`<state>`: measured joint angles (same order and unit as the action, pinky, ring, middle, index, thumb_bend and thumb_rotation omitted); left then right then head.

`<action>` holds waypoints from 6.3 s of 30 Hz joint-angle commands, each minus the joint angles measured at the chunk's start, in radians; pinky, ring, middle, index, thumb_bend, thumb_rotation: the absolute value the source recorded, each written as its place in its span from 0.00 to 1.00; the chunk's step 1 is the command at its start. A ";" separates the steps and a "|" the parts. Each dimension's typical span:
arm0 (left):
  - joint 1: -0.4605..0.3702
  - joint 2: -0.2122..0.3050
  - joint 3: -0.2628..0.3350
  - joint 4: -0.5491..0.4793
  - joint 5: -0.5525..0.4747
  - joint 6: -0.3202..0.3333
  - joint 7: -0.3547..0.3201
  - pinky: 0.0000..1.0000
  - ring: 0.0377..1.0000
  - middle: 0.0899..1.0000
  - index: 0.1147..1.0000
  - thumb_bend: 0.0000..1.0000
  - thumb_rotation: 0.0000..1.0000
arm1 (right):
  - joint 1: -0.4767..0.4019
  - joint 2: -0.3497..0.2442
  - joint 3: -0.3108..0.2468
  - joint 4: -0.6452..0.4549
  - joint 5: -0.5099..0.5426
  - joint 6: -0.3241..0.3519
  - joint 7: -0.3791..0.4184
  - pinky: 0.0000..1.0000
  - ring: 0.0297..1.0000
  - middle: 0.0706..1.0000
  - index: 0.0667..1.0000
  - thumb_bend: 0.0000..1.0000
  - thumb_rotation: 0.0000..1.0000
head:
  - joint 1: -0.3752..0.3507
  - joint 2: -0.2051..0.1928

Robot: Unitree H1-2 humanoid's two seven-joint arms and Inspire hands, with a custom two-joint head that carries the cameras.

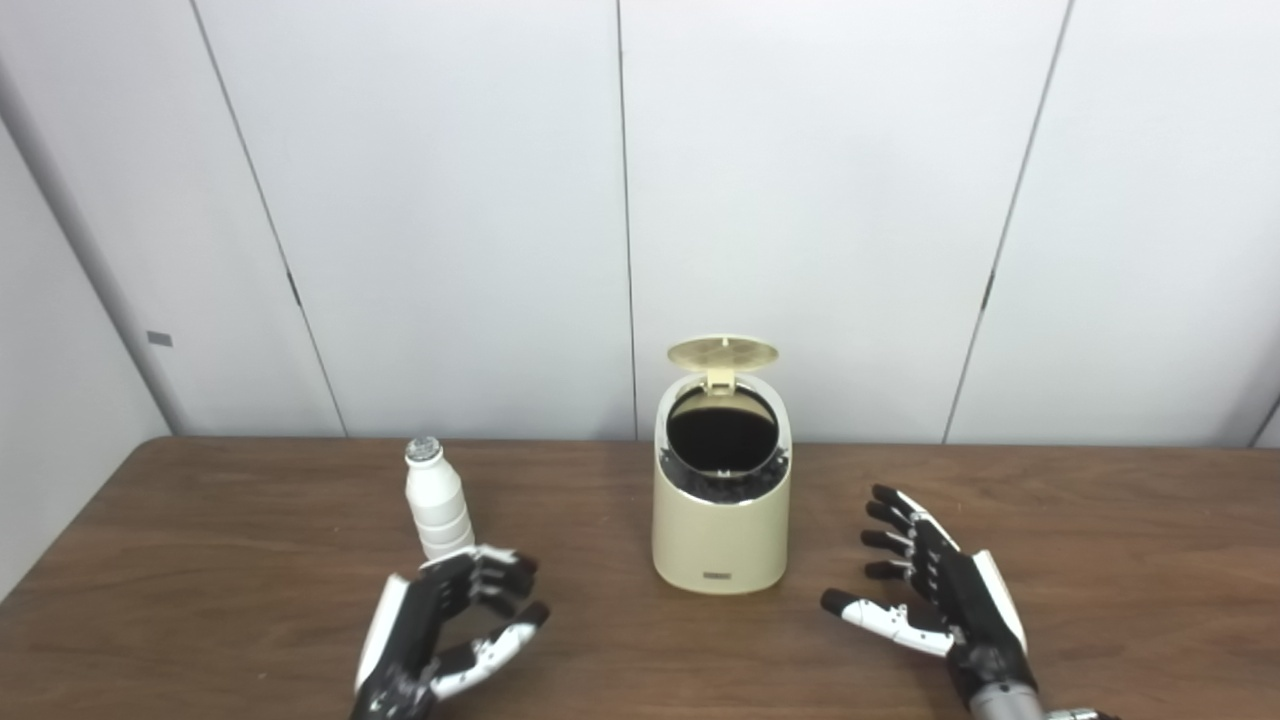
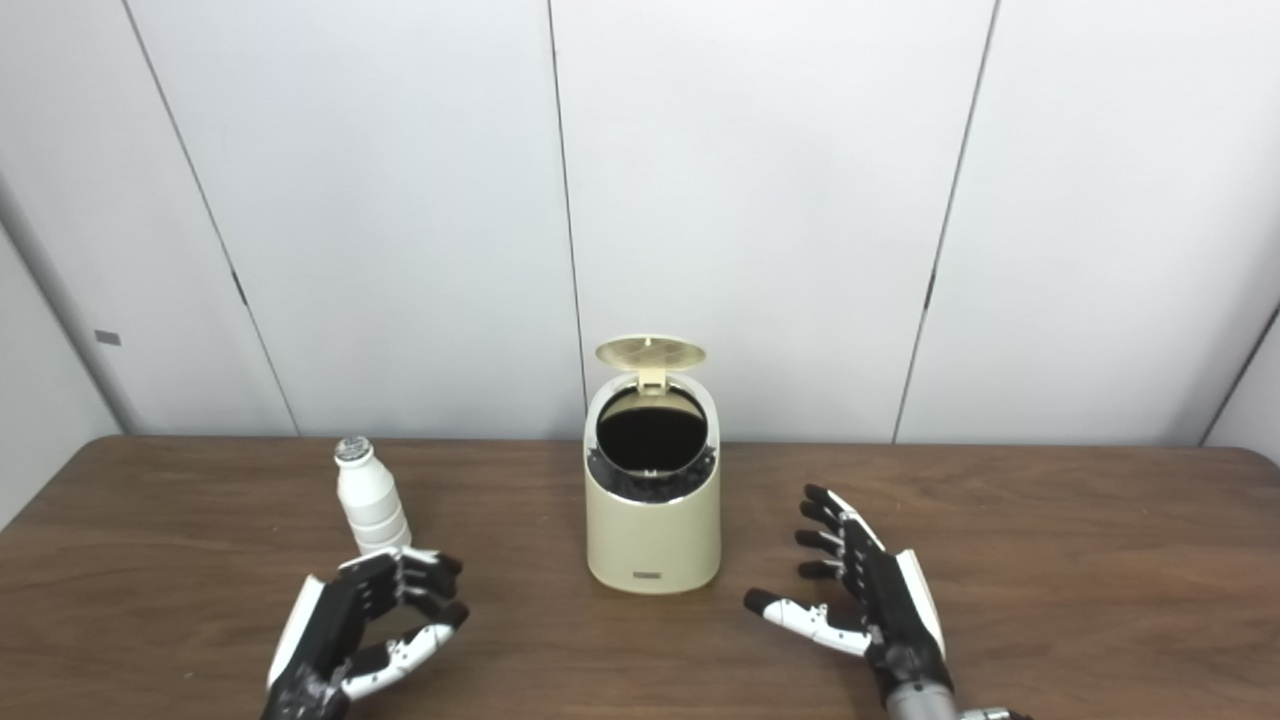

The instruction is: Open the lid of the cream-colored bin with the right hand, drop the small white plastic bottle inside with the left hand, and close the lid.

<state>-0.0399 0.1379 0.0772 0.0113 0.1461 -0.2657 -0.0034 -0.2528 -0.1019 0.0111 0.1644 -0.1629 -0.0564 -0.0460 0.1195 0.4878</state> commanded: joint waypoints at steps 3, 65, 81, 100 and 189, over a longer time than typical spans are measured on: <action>0.045 -0.037 0.053 -0.081 0.086 0.026 0.118 0.47 0.55 0.60 0.43 0.51 0.05 | -0.017 -0.019 -0.012 -0.025 0.009 -0.018 0.001 0.67 0.78 0.84 0.86 0.78 0.21 | 0.035 -0.001; -0.287 0.040 0.051 0.329 0.118 0.046 0.301 0.61 0.70 0.75 0.78 0.79 0.05 | 0.004 -0.016 -0.010 -0.074 0.015 0.002 0.001 0.68 0.78 0.84 0.86 0.77 0.18 | 0.033 0.000; -0.330 0.031 0.038 0.409 0.113 0.002 0.336 0.59 0.67 0.71 0.73 0.76 0.01 | 0.019 -0.010 -0.004 -0.111 -0.004 0.036 0.002 0.66 0.77 0.84 0.85 0.76 0.16 | 0.022 0.006; -0.362 0.025 0.030 0.479 0.163 -0.063 0.466 0.35 0.41 0.43 0.44 0.50 0.00 | 0.031 -0.010 -0.006 -0.137 0.006 0.058 0.012 0.66 0.77 0.84 0.85 0.76 0.17 | 0.020 0.022; -0.652 -0.082 -0.497 0.513 0.263 -0.204 0.916 0.38 0.39 0.41 0.45 0.50 0.00 | 0.019 0.053 0.038 -0.083 -0.040 0.001 -0.042 0.69 0.78 0.85 0.87 0.76 0.24 | -0.131 -0.036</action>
<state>-0.6285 0.0476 -0.4063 0.5302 0.3872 -0.4456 0.8679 -0.2133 -0.0544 0.0450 0.1080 -0.2062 -0.0363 -0.0923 -0.0107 0.4510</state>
